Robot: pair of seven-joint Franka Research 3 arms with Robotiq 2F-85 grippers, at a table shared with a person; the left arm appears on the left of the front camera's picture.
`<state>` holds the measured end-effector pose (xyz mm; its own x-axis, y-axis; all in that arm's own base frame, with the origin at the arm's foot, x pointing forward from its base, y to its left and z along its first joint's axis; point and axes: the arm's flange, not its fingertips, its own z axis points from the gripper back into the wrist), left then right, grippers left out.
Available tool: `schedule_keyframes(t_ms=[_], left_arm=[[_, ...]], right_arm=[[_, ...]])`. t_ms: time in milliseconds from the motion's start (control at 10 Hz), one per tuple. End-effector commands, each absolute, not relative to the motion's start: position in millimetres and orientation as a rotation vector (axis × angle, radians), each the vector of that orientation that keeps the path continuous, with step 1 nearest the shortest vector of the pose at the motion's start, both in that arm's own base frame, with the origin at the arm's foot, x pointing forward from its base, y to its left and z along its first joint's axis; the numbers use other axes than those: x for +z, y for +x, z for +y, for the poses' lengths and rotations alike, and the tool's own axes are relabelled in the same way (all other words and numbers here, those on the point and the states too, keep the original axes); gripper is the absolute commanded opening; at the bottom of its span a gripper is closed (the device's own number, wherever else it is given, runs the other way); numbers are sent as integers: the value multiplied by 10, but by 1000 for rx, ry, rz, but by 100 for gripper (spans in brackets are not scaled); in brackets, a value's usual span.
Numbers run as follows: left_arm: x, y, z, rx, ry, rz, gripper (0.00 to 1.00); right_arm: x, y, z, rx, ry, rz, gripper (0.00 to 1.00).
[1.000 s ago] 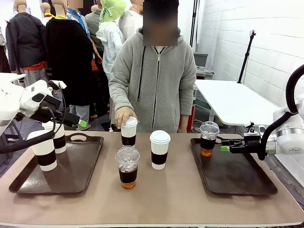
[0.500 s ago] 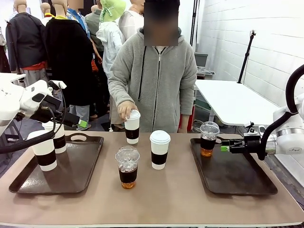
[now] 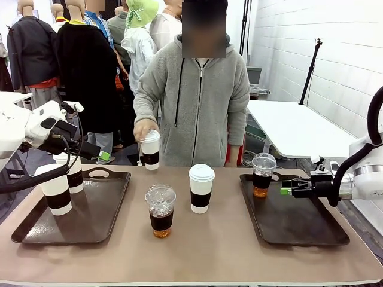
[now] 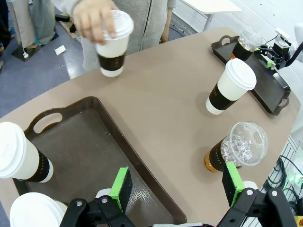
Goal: Distribute the coffee onto the tray.
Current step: Pick up another iced Americano from the middle of the table and place it on the right Handle tray.
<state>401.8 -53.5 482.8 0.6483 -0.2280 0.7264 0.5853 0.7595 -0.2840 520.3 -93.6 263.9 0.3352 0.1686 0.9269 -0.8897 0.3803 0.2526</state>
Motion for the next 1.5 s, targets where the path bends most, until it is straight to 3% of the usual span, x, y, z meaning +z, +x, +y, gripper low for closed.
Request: schedule_keyframes(t_ms=[0,800,1400], left_arm=[[4785,4049,-516,-506,-554,-742,100],[4785,4049,-516,-506,-554,-742,100],[4785,4049,-516,-506,-554,-742,100]], right_arm=[[2748,4939,-849,871,912,-987,100],[2910,4607,-292,1097,1042,-960,100],[2896,4646,-101,1154,1067,-950,100]])
